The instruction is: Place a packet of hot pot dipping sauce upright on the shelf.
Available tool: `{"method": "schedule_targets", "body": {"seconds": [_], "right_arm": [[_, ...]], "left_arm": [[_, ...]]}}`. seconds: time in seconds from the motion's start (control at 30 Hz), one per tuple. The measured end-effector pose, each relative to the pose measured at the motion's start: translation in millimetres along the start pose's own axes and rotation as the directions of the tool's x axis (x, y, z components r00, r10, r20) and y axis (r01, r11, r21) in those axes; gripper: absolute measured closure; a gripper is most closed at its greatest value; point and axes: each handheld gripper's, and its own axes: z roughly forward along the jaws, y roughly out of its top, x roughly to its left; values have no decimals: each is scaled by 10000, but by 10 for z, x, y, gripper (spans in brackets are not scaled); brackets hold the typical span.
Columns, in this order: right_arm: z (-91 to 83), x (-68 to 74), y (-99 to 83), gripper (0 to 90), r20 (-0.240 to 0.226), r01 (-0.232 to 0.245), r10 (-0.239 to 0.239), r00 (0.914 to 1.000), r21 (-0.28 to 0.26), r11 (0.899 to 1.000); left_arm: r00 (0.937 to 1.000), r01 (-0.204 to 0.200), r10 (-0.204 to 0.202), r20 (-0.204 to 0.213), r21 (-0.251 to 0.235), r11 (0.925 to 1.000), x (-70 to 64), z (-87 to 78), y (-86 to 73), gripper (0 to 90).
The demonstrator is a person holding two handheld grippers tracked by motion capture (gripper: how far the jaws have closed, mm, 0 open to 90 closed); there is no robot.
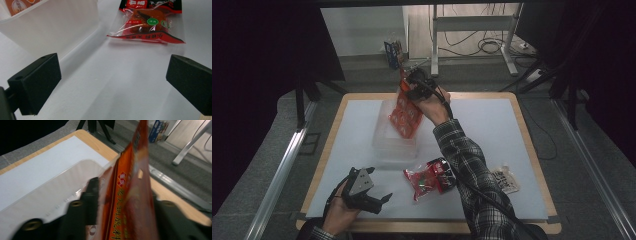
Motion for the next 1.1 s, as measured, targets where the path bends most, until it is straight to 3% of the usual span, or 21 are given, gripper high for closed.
{"method": "schedule_targets", "body": {"seconds": [0.13,0.4,0.53,0.87,1.1], "right_arm": [[-41,-24,3,339,72,243,-242,9997,-156,9996],[-110,-77,-37,173,-224,465,-470,9986,-238,9986],[-175,-119,-66,124,-305,568,-582,9978,-463,9973],[-315,-184,-188,68,-841,577,-608,9946,-383,9976],[-410,-218,-303,26,-849,572,-599,9946,-335,9978]], "left_arm": [[10000,3,-3,4,6,10000,-8,7,0,0],[10000,-4,4,-8,-15,10000,-8,8,-1,0],[10000,-79,79,-6,46,10000,-5,7,-1,0],[9999,-17,17,104,-63,10000,-6,4,-2,0],[9999,-51,52,100,-84,10000,-3,7,-6,0]]}}
